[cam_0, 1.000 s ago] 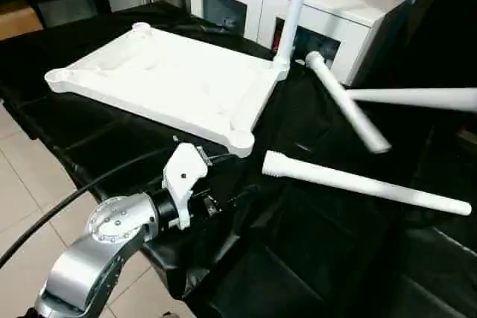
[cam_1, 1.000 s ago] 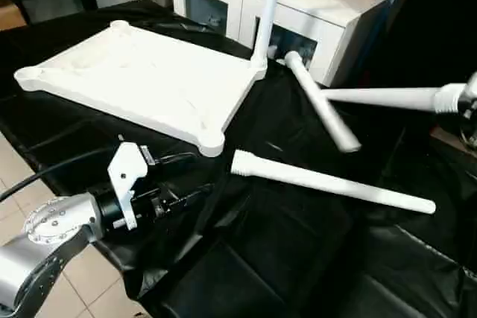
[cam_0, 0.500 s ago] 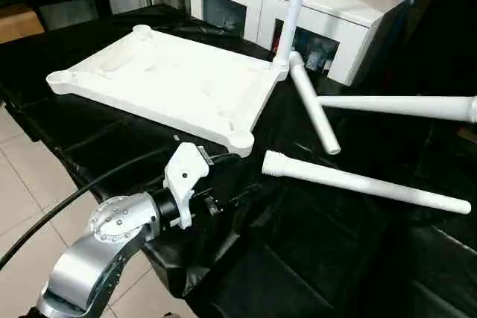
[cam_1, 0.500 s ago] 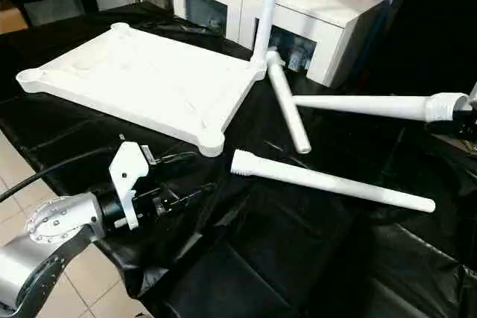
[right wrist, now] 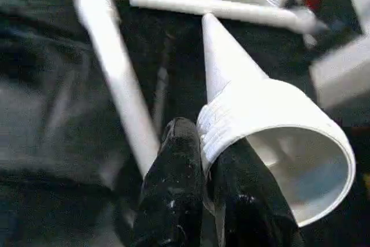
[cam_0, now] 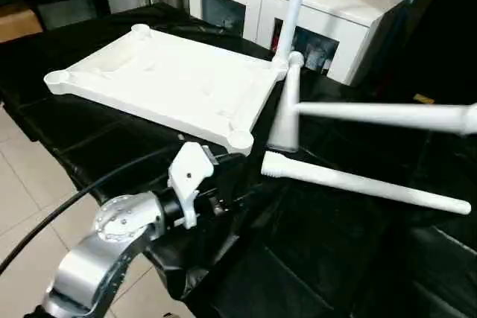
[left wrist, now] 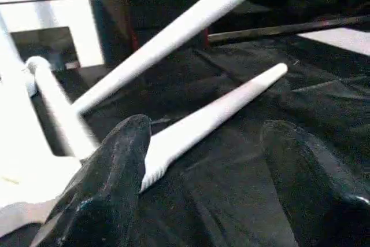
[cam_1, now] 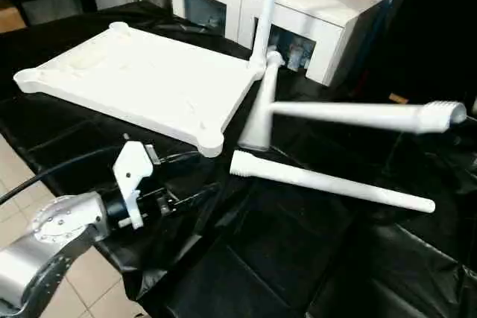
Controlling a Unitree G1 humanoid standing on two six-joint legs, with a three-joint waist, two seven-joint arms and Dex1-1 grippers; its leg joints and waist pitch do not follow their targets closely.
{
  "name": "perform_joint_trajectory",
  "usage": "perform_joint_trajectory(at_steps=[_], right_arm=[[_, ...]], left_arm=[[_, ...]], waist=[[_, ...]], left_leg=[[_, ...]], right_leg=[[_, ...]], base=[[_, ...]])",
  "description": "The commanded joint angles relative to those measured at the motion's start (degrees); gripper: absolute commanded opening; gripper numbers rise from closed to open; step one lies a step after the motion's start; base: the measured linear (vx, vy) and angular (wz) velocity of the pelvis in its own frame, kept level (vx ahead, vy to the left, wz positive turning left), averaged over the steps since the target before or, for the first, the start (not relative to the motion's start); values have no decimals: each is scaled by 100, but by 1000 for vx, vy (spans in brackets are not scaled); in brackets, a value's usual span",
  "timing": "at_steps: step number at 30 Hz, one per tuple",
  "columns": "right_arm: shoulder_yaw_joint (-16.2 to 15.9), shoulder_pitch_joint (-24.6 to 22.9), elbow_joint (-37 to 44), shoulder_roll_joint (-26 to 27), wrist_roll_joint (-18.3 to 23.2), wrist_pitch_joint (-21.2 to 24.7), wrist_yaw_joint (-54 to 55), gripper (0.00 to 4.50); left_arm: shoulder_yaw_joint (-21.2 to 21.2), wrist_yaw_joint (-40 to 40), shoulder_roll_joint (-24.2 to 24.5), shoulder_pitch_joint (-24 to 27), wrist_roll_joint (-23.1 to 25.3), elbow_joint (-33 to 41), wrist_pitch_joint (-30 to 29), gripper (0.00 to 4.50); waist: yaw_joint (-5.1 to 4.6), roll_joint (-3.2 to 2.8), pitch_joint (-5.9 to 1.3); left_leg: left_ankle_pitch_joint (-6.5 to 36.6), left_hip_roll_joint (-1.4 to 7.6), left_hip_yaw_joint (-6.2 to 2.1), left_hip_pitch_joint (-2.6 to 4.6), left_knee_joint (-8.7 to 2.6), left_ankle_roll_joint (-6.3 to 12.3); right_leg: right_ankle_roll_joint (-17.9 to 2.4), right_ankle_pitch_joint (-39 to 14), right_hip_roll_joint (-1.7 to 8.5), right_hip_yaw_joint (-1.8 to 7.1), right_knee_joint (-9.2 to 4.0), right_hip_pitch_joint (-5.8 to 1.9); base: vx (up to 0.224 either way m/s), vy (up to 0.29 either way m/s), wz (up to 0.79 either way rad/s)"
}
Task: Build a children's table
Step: Move to table
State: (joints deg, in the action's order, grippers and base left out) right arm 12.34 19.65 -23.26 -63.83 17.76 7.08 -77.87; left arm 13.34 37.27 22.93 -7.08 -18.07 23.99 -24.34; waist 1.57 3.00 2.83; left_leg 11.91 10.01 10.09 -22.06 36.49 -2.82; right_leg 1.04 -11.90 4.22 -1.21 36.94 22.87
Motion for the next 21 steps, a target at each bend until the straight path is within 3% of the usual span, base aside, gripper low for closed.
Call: perform_joint_trajectory(at_steps=[1,7,9,10,11,12,13,14,15,17,18,20,21], right_arm=[[-26,-53,173,26,90,108,-79,0],[209,-103,-4,-134,42,116,60,0],[350,-124,-63,-231,67,136,122,0],[435,-107,-112,-272,88,151,157,0],[507,-92,-151,-305,107,166,185,0],[590,-45,-226,-338,153,200,185,0],[721,-15,-277,-366,247,280,187,0],[974,69,-368,-400,469,494,185,0],[974,69,-368,-400,469,494,185,0],[1564,199,-393,-283,1053,1080,296,0],[1698,214,-384,-243,1194,1232,329,0],[2175,-14,-16,50,1704,1669,569,0],[2379,-185,266,225,1933,1833,685,0]], left_arm=[[52,-3,-9,-36,56,-15,40,344],[16,11,15,-7,58,-16,76,344],[0,24,28,-6,53,-11,78,344],[-6,29,28,-15,51,-19,82,344],[-10,33,27,-24,51,-26,86,344],[-11,35,18,-47,52,-50,95,344],[-22,22,0,-57,56,-68,130,344],[-52,-46,-72,-94,73,-132,198,344],[-52,-46,-72,-94,73,-132,198,344],[-120,-373,-226,-213,297,-349,332,344],[-135,-454,-265,-243,350,-402,363,344],[-276,-662,-471,-319,339,-563,536,344],[-327,-757,-539,-340,351,-609,589,344]], waist=[[10,125,-266],[20,115,-241],[27,91,-241],[33,37,-241],[31,80,-249],[37,46,-249],[36,60,-252],[31,29,-253],[28,40,-261],[14,11,-267],[20,16,-276],[41,-76,-284],[28,-77,-274]], left_leg=[[1614,303,-129,44,-461,424],[1813,289,-120,79,-453,322],[1822,292,-128,79,-461,307],[1829,293,-136,79,-468,292],[1817,291,-128,78,-467,304],[1804,291,-126,85,-465,308],[1783,289,-116,85,-458,331],[1734,278,-116,70,-462,361],[1700,281,-118,68,-460,374],[1592,272,-104,65,-451,457],[1546,276,-111,59,-443,468],[1432,266,-113,62,-435,482],[1405,255,-103,49,-449,498]], right_leg=[[-1065,-2294,303,134,-618,-165],[-970,-2627,304,139,-674,-122],[-967,-2606,305,137,-671,-125],[-982,-2558,307,139,-666,-129],[-1021,-2428,295,132,-666,-141],[-1045,-2375,296,138,-661,-136],[-1092,-2299,295,137,-662,-140],[-1137,-2184,287,138,-653,-162],[-1167,-2111,285,131,-646,-171],[-1249,-1819,260,132,-636,-186],[-1262,-1769,272,129,-623,-203],[-1278,-1726,286,124,-624,-215],[-1249,-1678,270,127,-653,-223]], base=[[0,0,0],[0,0,0],[0,0,0],[0,0,0],[0,0,0],[0,0,0],[0,0,0],[0,0,0],[0,0,0],[0,0,0],[0,0,0],[0,0,0],[0,0,0]])
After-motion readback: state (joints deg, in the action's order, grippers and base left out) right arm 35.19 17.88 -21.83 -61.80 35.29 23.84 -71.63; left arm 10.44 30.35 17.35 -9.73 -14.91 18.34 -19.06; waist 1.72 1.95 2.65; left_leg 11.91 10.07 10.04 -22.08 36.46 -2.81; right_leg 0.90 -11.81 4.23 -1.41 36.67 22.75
